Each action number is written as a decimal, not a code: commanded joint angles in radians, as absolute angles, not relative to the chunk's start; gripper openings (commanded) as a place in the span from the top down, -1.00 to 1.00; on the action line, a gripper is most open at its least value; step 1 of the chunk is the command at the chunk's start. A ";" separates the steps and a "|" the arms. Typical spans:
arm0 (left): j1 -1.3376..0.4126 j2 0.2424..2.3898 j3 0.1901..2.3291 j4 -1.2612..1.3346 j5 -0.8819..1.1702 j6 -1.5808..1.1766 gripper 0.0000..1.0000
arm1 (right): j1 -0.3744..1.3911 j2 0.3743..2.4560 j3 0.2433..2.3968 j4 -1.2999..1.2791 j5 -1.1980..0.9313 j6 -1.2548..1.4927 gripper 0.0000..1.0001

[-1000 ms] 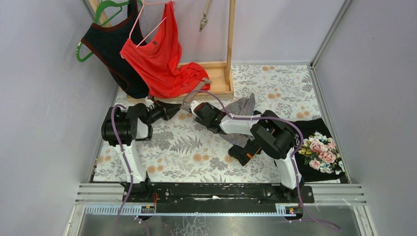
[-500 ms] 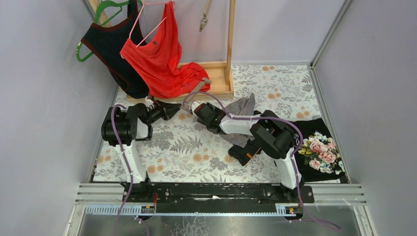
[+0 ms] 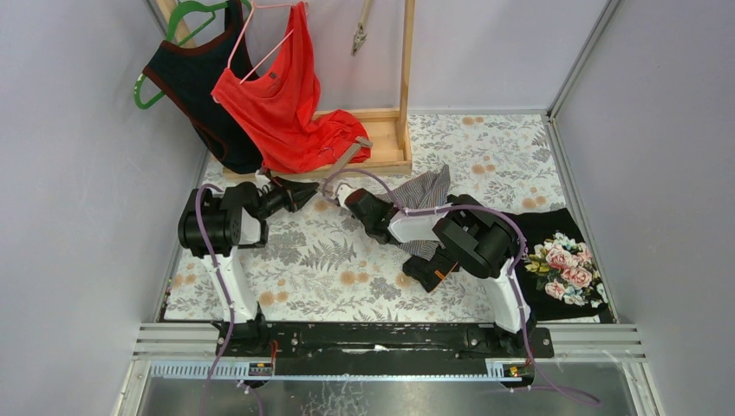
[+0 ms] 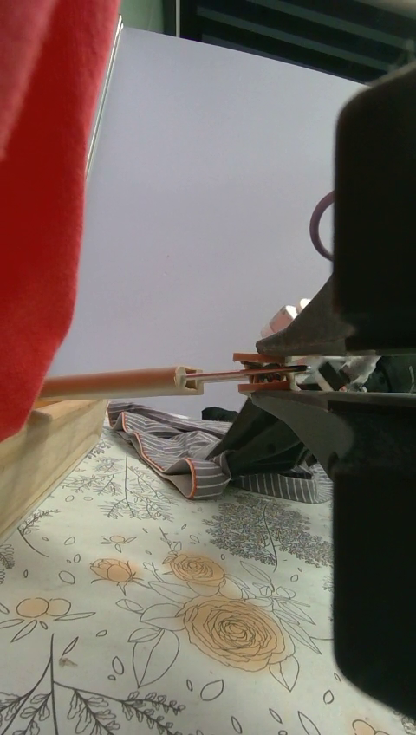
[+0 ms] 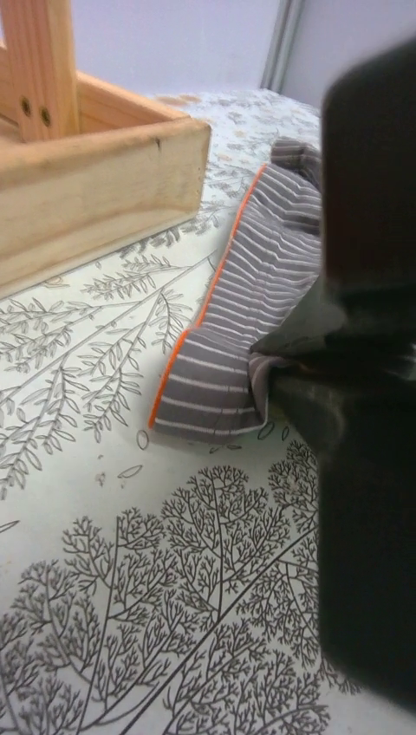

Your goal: Clip the underwear to the hanger

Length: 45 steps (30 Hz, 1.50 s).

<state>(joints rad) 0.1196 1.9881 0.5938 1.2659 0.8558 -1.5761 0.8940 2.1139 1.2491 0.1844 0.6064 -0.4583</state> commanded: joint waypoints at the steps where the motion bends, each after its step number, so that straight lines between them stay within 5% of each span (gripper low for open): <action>1: 0.133 2.005 0.603 1.354 0.864 -1.582 1.00 | 0.890 2.131 1.211 0.245 0.598 -0.478 0.98; 15: 0.082 1.938 0.566 1.300 0.843 -1.547 1.00 | 0.833 1.907 1.133 0.228 0.248 -0.232 1.00; 45: -0.041 1.949 0.570 1.275 0.825 -1.509 1.00 | 0.754 1.819 1.206 0.191 0.025 -0.066 1.00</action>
